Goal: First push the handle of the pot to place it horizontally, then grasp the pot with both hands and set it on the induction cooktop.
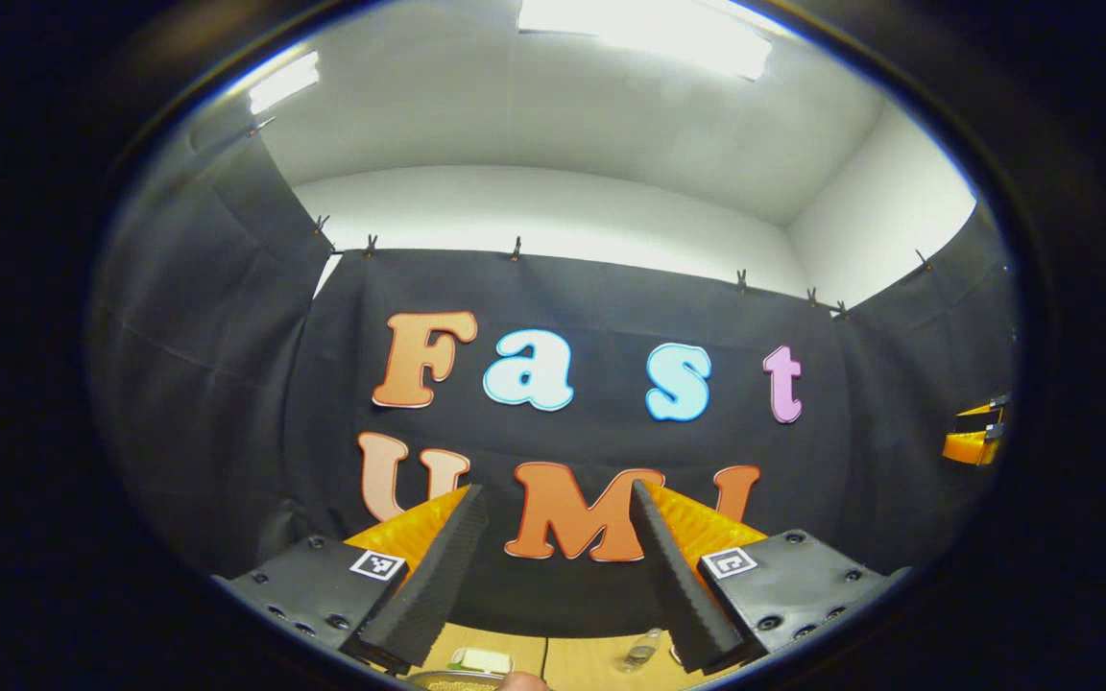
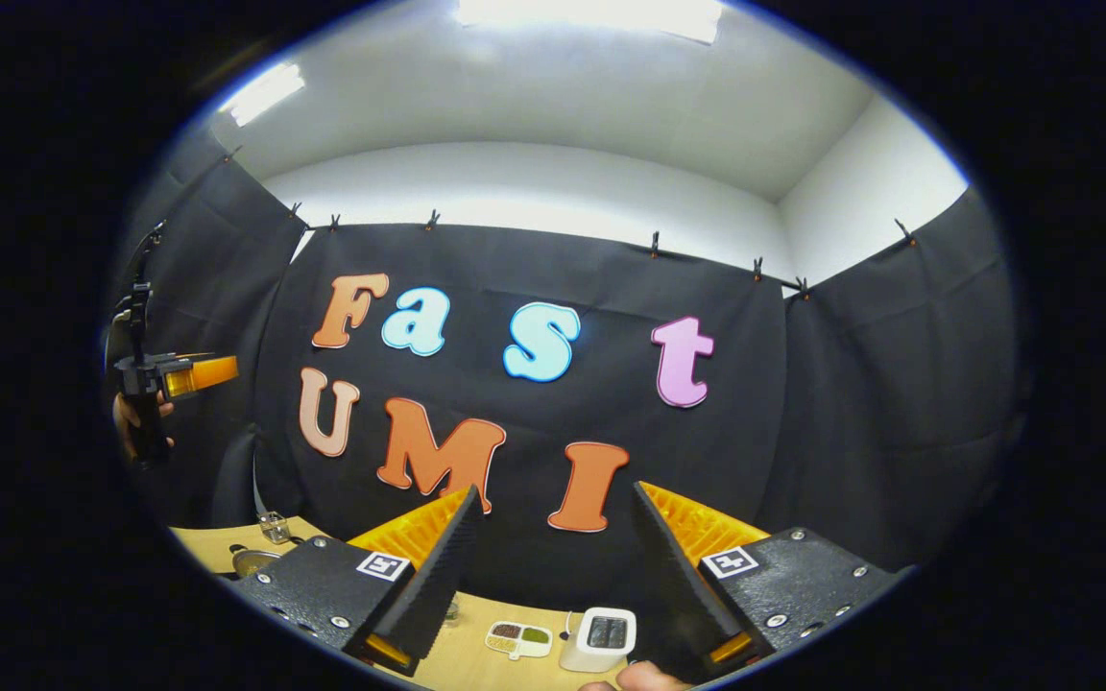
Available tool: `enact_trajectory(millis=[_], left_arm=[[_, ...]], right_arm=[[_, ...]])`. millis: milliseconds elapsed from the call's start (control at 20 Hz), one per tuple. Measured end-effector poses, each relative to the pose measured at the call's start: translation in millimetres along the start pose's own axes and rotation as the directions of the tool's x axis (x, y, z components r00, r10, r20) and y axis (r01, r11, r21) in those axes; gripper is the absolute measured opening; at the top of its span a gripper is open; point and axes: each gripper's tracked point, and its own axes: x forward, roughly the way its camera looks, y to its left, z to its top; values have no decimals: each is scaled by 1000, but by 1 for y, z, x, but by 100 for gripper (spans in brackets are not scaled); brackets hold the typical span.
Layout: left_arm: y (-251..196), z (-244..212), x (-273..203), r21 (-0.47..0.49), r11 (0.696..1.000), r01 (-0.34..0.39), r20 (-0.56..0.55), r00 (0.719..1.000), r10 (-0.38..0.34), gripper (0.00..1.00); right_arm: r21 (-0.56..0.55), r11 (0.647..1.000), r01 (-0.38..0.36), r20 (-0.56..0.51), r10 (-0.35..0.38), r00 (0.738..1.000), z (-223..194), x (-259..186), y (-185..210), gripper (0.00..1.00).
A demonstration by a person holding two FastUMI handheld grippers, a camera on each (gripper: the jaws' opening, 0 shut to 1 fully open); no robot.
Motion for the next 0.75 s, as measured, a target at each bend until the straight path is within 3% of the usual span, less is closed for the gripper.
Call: enact_trajectory(millis=[150, 300, 600, 650, 750], left_arm=[[-26, 25, -2, -13, 998, 63, 80, 995, -62, 97], [-45, 44, -8, -25, 993, 113, 149, 983, -108, 96], [-52, 50, -6, 29, 995, 94, 173, 980, -98, 96], [-51, 50, -5, 36, 995, 88, 172, 981, -93, 96], [-48, 51, -2, 48, 996, 75, 172, 982, -82, 96]], right_arm=[[21, 1000, 23, 63, -24, 998, 31, -7, -10, 97], [25, 1000, -14, 94, 12, 995, 40, -18, -3, 95], [-53, 999, -4, 153, 12, 988, 53, -23, 2, 97], [-62, 998, 0, 153, 9, 988, 51, -23, 1, 92], [-66, 998, 7, 151, 3, 989, 50, -22, -2, 92]])
